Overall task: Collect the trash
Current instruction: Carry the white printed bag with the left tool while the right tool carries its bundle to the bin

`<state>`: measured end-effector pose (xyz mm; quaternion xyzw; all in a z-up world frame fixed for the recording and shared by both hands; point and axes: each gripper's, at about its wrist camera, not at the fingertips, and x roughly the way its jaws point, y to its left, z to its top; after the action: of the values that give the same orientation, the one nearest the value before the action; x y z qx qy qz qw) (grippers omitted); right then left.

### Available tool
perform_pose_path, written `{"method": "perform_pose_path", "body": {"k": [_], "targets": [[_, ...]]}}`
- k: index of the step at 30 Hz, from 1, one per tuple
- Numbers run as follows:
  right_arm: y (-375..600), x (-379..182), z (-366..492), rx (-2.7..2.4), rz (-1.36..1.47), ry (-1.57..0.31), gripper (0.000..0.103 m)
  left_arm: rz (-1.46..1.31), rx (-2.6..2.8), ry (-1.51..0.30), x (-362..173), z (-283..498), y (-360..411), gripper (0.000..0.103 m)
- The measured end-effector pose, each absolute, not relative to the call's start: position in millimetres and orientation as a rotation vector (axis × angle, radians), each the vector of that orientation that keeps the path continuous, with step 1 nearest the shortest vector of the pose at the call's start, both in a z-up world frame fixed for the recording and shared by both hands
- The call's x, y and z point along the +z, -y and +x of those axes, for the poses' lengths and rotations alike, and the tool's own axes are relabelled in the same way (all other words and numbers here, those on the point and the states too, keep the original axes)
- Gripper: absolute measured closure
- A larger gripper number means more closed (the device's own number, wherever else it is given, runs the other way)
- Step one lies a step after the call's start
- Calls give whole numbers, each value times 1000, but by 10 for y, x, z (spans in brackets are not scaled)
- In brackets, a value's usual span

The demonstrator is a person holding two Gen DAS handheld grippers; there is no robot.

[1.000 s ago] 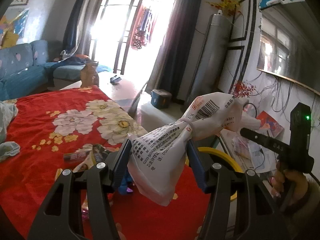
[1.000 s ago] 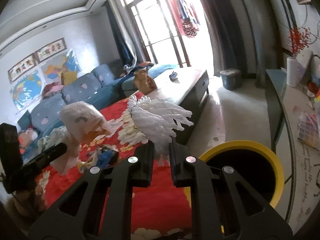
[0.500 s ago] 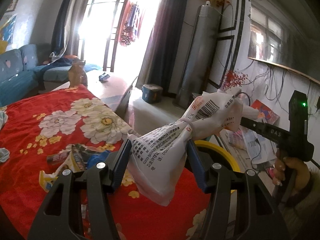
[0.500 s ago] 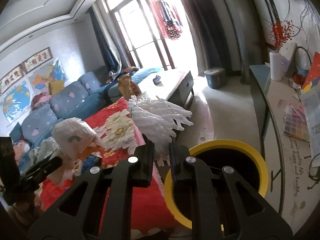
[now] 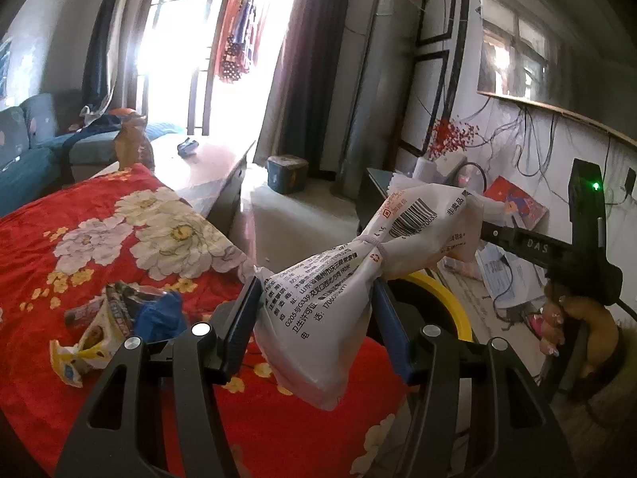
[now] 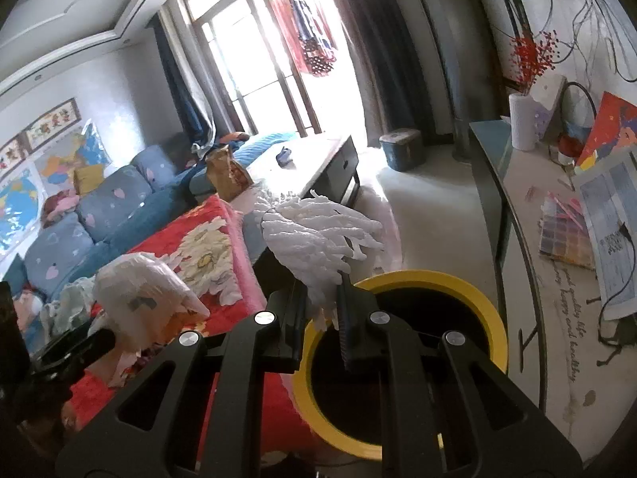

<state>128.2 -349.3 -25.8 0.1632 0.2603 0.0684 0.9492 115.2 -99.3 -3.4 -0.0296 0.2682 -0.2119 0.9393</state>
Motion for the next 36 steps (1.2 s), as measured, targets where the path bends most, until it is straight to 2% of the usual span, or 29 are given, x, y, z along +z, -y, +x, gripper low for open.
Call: {"method": "perform_pose_path", "body": {"k": [36], "targets": [[4228,-1016,1524,-74,439,-731,93,216,-567,-679,-721,1446,2274,48]]}}
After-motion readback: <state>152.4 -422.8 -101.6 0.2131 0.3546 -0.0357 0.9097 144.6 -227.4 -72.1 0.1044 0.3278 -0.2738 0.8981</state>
